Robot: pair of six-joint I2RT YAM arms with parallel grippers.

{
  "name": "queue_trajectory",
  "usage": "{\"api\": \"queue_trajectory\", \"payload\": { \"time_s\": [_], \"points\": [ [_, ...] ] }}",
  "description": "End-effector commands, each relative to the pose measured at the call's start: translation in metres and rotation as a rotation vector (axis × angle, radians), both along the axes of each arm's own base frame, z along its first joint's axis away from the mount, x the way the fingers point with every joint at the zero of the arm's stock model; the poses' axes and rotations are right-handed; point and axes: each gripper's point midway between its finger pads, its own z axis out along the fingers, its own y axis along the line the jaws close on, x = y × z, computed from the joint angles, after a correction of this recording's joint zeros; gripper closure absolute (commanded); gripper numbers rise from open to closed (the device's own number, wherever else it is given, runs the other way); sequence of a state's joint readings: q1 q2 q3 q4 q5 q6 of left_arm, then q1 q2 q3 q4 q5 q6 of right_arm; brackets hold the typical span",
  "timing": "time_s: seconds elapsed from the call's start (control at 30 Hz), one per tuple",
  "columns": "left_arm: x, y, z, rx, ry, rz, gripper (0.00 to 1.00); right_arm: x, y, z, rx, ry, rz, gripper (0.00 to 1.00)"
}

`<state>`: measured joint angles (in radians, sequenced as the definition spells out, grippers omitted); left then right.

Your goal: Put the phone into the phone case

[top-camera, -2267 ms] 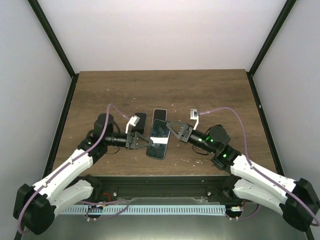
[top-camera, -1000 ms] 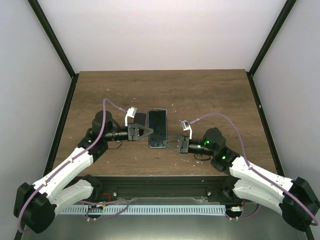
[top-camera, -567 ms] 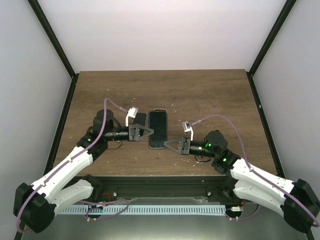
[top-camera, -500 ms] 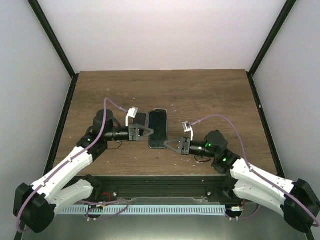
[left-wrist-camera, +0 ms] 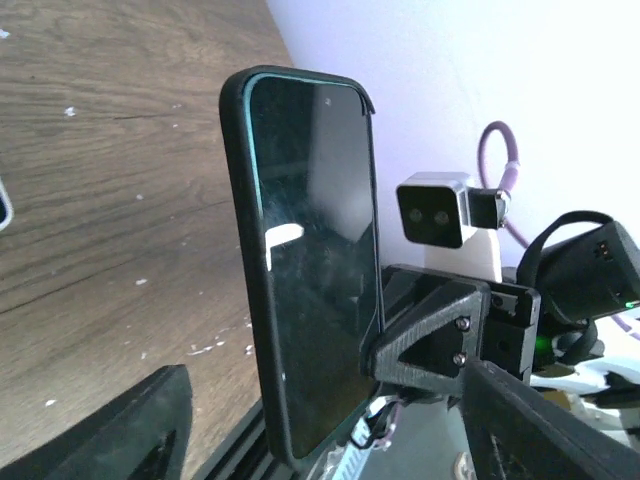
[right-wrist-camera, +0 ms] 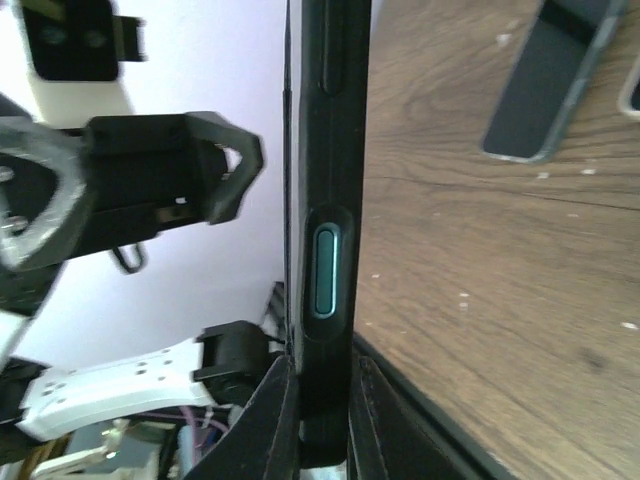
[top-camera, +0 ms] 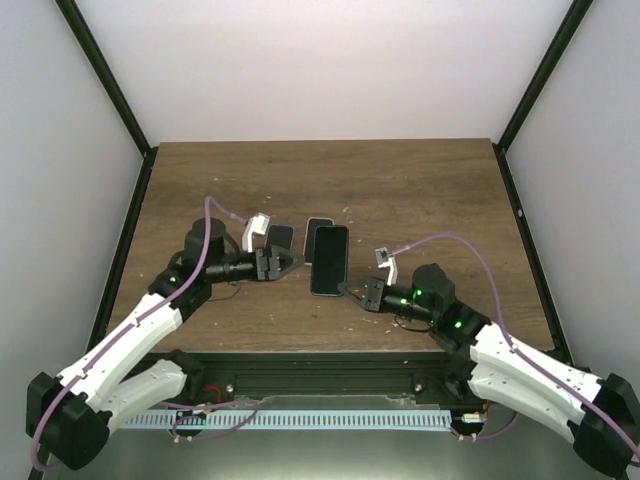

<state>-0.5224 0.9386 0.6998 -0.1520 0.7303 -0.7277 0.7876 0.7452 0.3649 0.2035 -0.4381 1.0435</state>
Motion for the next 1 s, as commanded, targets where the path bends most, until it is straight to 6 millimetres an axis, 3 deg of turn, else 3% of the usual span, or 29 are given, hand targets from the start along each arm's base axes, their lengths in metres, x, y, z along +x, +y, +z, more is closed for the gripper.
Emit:
{"api": "queue_trajectory", "payload": {
  "time_s": [0.0,0.07,0.1,0.3,0.63,0.8,0.97],
  "points": [
    [0.004,0.009,-0.001,0.075,-0.044,0.037,0.13,0.019,-0.010,0.015,-0.089,-0.106,-0.099,0.99],
    [0.005,0.013,-0.006,0.111,-0.055,0.054,0.01,0.028,-0.013,0.007,-0.146,-0.111,-0.130,0.99],
    [0.006,0.016,-0.009,0.131,-0.055,0.069,0.00,0.032,-0.015,0.002,-0.169,-0.110,-0.143,0.99],
    [0.012,0.036,-0.022,0.263,-0.076,0.147,0.00,0.058,-0.024,-0.029,-0.237,-0.063,-0.156,0.99],
    [0.012,0.053,-0.024,0.338,-0.110,0.214,0.00,0.117,-0.050,-0.085,-0.298,0.070,-0.180,0.99],
    [0.012,0.055,-0.028,0.357,-0.110,0.212,0.00,0.143,-0.063,-0.102,-0.270,0.106,-0.197,0.99],
    [0.010,0.056,-0.031,0.365,-0.107,0.210,0.00,0.156,-0.069,-0.113,-0.266,0.131,-0.200,0.99]
  ]
}}
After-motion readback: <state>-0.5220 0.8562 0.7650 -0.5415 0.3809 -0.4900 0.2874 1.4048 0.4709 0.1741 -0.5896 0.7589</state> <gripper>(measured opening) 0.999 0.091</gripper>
